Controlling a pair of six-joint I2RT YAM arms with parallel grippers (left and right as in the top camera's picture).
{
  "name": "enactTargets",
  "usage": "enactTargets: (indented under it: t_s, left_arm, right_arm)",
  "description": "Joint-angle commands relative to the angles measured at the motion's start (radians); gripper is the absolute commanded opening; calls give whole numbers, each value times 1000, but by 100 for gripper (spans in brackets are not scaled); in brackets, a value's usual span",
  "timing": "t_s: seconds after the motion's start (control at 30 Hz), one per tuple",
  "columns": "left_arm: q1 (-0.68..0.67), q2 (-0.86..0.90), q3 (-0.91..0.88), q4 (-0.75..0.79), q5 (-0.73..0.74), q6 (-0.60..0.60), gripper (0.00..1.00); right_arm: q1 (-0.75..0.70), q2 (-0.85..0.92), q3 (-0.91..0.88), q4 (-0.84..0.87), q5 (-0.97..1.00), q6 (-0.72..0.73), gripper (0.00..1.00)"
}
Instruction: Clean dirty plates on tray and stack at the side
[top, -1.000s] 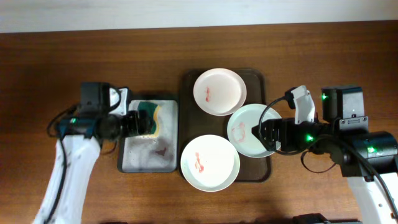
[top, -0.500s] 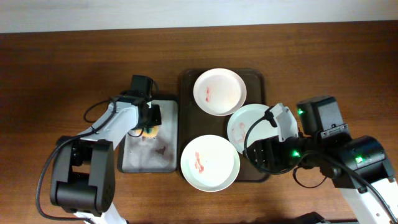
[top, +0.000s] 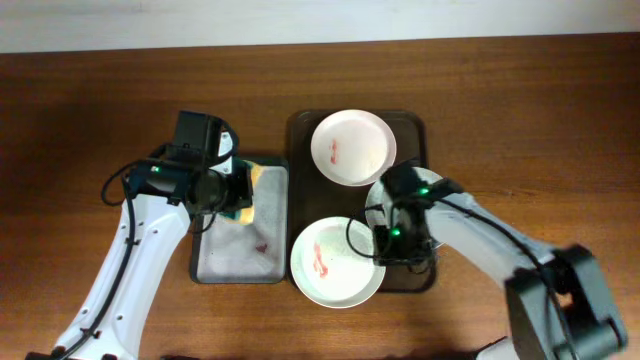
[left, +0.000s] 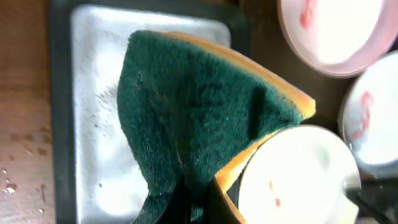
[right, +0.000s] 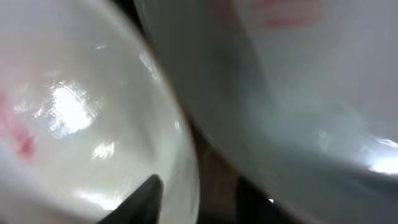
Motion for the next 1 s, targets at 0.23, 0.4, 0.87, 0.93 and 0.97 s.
enactTargets:
  t_s: [0.23,0.4,0.87,0.93,0.97]
  left_arm:
    - [-183,27,12,19,31,-50,0]
    - [-308,294,12,187,59,-266,0]
    - [-464,708,12,497,353,-397,0]
    - [-459,681,12,484,365,-376,0]
    - [-451,656,12,468,352,-345,0]
  right_arm:
    - [-29,28,-9,211,235,216,4]
    - [-29,28,-9,214,235,193,4]
    - [-29,28,-9,214,235,194,4]
    - [-29,28,-9,214,235,194,4]
    - [-29,28,-9,214,235,194,4]
